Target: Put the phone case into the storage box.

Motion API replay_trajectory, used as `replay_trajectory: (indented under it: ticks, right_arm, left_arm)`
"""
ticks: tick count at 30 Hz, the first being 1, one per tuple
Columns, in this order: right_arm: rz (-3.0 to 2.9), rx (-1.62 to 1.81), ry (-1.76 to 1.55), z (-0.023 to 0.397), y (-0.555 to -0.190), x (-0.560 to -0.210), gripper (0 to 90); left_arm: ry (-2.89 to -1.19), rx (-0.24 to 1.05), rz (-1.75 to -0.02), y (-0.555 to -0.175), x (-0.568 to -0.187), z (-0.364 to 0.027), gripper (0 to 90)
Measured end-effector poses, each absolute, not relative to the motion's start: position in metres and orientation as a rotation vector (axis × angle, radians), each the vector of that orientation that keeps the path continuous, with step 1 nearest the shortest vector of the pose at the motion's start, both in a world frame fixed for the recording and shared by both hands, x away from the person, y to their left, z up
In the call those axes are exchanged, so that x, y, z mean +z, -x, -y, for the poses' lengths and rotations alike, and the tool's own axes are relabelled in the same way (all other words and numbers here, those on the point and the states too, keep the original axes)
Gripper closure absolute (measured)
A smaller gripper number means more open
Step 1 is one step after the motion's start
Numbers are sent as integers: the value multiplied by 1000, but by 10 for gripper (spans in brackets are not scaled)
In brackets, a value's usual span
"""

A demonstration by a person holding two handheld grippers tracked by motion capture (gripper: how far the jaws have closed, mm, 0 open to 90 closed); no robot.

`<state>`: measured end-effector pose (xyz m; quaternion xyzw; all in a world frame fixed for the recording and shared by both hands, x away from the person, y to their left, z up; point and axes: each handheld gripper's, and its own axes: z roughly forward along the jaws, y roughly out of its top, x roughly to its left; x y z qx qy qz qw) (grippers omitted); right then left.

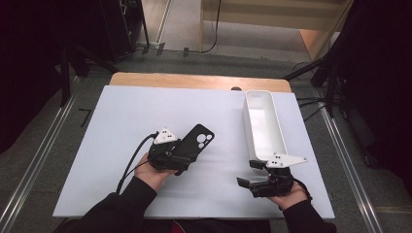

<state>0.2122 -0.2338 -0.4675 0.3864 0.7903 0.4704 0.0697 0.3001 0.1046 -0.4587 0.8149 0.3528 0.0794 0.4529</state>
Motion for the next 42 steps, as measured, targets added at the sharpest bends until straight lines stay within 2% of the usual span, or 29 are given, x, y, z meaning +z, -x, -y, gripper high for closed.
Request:
replay_trajectory:
  ticks: [16, 42]
  right_arm:
    - [-2332, 1389, -1222, 222, -221, -449, 166]
    - [-2278, 1436, -1308, 202, -252, -412, 167]
  left_arm:
    - [-1900, 241, -936, -299, -458, -109, 137]
    - [-1856, 202, -969, -299, -460, -107, 138]
